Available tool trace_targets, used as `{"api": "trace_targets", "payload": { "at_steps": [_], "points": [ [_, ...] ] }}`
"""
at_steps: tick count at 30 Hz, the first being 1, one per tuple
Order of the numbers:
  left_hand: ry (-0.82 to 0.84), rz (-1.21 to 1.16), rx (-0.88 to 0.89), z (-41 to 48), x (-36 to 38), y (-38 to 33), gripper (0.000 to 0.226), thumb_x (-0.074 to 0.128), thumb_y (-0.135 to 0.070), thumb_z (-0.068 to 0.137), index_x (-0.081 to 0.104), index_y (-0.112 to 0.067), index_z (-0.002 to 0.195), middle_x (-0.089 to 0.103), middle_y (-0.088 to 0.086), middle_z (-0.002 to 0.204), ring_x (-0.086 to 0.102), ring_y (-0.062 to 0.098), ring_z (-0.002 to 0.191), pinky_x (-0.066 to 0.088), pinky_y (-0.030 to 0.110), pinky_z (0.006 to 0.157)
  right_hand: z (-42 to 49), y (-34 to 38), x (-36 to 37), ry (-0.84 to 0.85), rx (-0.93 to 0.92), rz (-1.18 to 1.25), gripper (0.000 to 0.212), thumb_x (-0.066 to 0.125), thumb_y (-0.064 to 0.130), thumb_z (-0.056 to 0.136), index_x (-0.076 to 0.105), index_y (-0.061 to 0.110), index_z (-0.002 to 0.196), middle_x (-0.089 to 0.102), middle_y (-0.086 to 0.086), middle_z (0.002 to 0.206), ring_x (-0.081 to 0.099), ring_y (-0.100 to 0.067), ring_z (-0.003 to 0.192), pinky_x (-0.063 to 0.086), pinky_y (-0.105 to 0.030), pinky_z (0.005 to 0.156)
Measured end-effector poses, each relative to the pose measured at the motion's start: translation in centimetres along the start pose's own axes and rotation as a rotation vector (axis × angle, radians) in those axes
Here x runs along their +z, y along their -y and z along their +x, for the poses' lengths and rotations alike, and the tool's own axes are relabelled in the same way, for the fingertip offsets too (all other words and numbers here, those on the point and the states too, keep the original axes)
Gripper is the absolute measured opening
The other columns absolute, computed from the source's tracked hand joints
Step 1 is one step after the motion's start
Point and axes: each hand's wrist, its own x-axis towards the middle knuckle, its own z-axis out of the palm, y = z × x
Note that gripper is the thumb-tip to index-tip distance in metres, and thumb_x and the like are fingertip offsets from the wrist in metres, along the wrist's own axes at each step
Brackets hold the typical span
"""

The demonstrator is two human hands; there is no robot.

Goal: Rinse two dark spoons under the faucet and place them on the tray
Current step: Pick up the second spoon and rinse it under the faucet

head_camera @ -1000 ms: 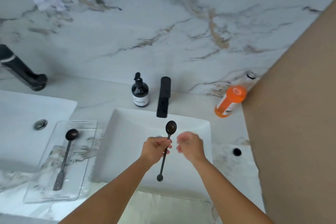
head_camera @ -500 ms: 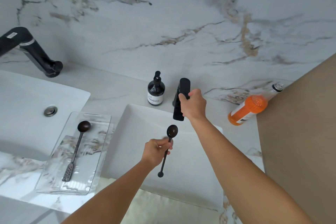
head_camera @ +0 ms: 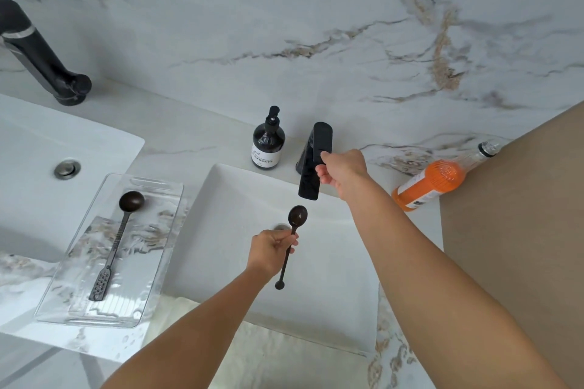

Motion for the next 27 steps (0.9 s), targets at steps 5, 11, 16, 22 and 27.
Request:
{"api": "trace_targets", "payload": {
  "at_steps": [5,11,16,22,27],
  "points": [
    [-0.001,-0.008,-0.01,0.3,0.1,-0.3,0.018,0.063,-0.009,0.094,0.076,-0.005,0.083,0.068,0.001,0.078,0.064,0.014,0.059,0.053,0.012,0.059,0.3,1.4,-0.2,-0.007,-0.008,0.081,0.024,0.058,0.002,0.093,0.053,-0.006,0.115,0.062,-0.018,0.071,0.05,-0.018,0.042,0.043,-0.021,0.033],
    [-0.005,-0.015,-0.044,0.3,0.1,0.1,0.016,0.064,-0.01,0.093,0.078,-0.003,0.087,0.07,0.005,0.081,0.066,0.016,0.059,0.054,0.013,0.057,0.0,1.1,-0.6,0.056,-0.025,0.17,0.016,0.057,0.009,0.095,0.06,-0.006,0.101,0.062,-0.015,0.062,0.05,-0.017,0.036,0.04,-0.02,0.033],
    [-0.011,-0.01,-0.037,0.5,-0.2,-0.1,0.018,0.063,-0.011,0.094,0.077,-0.006,0.085,0.071,0.002,0.083,0.067,0.018,0.059,0.055,0.014,0.057,0.8,-2.3,-1.3,-0.044,-0.002,0.235,0.013,0.048,0.017,0.092,0.056,0.008,0.088,0.066,-0.014,0.063,0.052,-0.021,0.038,0.044,-0.025,0.039],
    [0.013,-0.057,-0.055,1.0,0.4,-1.1,0.015,0.064,-0.01,0.093,0.077,-0.008,0.086,0.07,0.005,0.075,0.065,0.022,0.058,0.059,0.019,0.059,1.3,-9.3,-1.3,0.111,0.141,0.109,0.014,0.054,0.007,0.096,0.064,0.005,0.106,0.068,-0.016,0.092,0.061,-0.025,0.063,0.054,-0.03,0.056],
    [0.025,-0.001,-0.025,1.4,0.8,-1.4,0.015,0.066,-0.018,0.093,0.078,-0.018,0.084,0.074,0.004,0.078,0.07,0.017,0.058,0.059,0.02,0.059,0.7,-11.5,-0.6,0.326,0.181,0.174,0.011,0.059,0.01,0.097,0.069,0.009,0.101,0.071,-0.012,0.105,0.071,-0.03,0.092,0.057,-0.037,0.084]
  ]
}}
